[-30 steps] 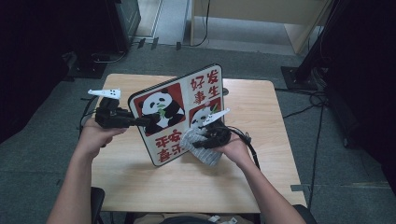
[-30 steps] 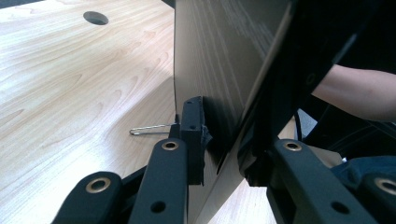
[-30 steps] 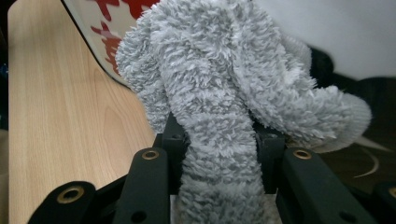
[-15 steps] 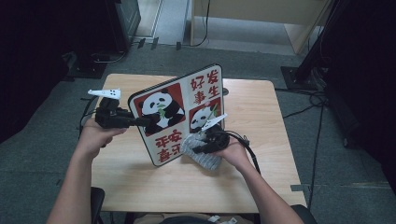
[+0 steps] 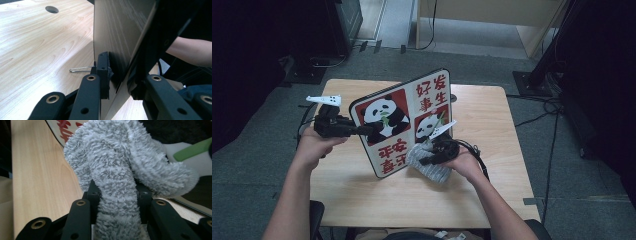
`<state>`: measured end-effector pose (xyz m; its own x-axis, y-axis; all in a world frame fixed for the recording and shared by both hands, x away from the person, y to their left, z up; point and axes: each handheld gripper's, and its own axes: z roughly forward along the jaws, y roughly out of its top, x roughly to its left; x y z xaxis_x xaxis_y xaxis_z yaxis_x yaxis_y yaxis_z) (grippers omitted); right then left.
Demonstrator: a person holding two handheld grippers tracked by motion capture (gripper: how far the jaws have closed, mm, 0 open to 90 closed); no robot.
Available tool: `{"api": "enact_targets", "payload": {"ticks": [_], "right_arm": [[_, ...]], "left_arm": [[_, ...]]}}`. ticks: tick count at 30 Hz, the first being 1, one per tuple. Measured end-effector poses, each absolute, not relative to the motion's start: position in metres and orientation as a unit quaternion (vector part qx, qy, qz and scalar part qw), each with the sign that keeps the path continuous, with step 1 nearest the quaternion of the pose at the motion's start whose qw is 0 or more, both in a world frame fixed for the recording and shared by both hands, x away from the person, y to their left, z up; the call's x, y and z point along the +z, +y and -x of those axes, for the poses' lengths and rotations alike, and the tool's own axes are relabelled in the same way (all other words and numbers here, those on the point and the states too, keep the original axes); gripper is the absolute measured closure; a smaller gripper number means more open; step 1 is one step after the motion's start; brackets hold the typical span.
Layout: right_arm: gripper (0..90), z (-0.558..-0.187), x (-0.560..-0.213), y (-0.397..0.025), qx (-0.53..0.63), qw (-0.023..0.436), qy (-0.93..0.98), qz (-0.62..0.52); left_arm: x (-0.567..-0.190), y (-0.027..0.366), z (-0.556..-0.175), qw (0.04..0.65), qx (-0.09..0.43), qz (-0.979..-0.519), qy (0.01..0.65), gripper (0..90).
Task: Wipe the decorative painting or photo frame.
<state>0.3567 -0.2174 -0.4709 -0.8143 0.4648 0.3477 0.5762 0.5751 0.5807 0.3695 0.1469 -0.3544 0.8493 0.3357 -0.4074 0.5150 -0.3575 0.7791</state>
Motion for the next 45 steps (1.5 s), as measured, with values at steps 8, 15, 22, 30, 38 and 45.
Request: {"api": "enact_targets", "payload": {"ticks": [8, 15, 22, 30, 38, 45], "right_arm": [[68.4, -0.355, -0.460, -0.219, -0.353, 0.082, -0.884, 0.297], [68.7, -0.354, -0.445, -0.221, -0.368, 0.080, -0.879, 0.293], [68.6, -0.352, -0.423, -0.225, -0.384, 0.060, -0.875, 0.289], [68.5, -0.351, -0.404, -0.225, -0.389, 0.046, -0.873, 0.289], [68.5, -0.352, -0.376, -0.231, -0.406, 0.030, -0.864, 0.296], [68.4, -0.356, -0.351, -0.229, -0.419, 0.015, -0.862, 0.286]], "left_arm": [[-0.354, 0.147, -0.370, 0.504, -0.089, -0.819, 0.259, 74.7], [-0.354, 0.147, -0.370, 0.504, -0.089, -0.819, 0.259, 74.7], [-0.354, 0.147, -0.370, 0.504, -0.090, -0.819, 0.259, 74.7], [-0.354, 0.147, -0.370, 0.504, -0.089, -0.819, 0.260, 74.8], [-0.354, 0.147, -0.369, 0.503, -0.088, -0.819, 0.261, 74.8], [-0.355, 0.147, -0.369, 0.506, -0.088, -0.817, 0.262, 74.8]]}}
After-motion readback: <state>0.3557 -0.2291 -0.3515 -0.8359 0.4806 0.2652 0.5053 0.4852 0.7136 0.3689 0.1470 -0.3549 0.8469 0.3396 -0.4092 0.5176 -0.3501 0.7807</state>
